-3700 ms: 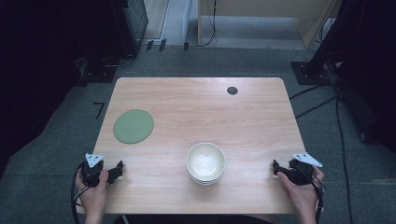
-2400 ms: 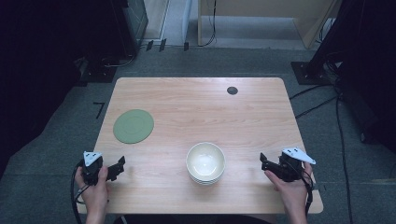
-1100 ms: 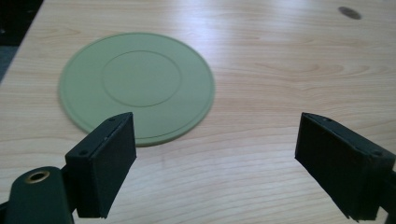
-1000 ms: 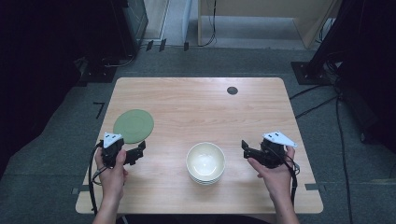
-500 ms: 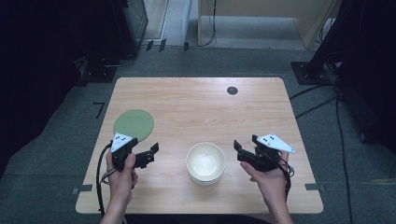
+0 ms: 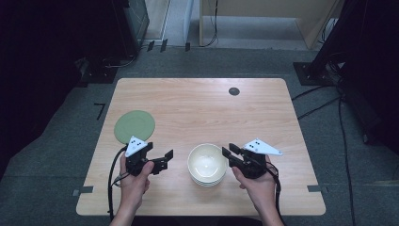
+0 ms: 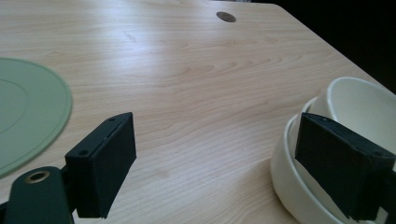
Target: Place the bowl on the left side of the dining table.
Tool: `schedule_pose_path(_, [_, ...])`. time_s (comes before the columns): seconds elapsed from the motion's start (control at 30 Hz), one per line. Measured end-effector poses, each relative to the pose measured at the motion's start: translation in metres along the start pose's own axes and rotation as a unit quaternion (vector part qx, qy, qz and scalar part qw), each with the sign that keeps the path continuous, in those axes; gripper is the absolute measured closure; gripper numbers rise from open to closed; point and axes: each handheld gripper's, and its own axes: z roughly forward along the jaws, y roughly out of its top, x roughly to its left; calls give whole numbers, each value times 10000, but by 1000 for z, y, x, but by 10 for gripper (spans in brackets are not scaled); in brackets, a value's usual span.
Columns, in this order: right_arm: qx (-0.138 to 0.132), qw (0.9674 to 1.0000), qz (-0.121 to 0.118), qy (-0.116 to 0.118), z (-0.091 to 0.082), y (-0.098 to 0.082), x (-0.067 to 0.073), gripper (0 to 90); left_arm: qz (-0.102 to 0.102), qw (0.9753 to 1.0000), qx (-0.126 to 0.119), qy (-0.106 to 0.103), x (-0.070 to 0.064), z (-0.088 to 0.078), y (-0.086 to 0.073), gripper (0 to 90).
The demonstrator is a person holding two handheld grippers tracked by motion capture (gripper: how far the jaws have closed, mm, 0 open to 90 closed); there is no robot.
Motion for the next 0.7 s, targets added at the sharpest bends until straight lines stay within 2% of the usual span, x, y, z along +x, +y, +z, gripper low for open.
schedule_pose_path(0.23, [221,9998,-23,-21,11,-5,7,669,81,9998,53,-177,-13,4,-1,124])
schedule_pose_path(0.27, [306,9995,-42,-88,14,-7,9,668,77,9997,62,-213,-15,4,-1,124])
schedule_pose_path(0.33, [330,9994,-62,2,16,-9,9,652,107,9996,87,-265,-17,5,-1,124])
schedule_pose_path(0.37, [321,9995,-54,34,16,-10,9,672,126,9995,89,-259,-18,5,-1,126])
schedule_pose_path(0.4, [330,9994,-94,-35,17,-10,10,713,131,9995,97,-252,-18,6,-1,129])
schedule_pose_path(0.63, [389,9986,-193,-317,21,-15,11,812,172,9990,127,-394,-22,6,-1,150])
schedule_pose_path(0.7, [238,9984,-319,-407,21,-16,13,854,177,9990,133,-392,-24,7,-1,150])
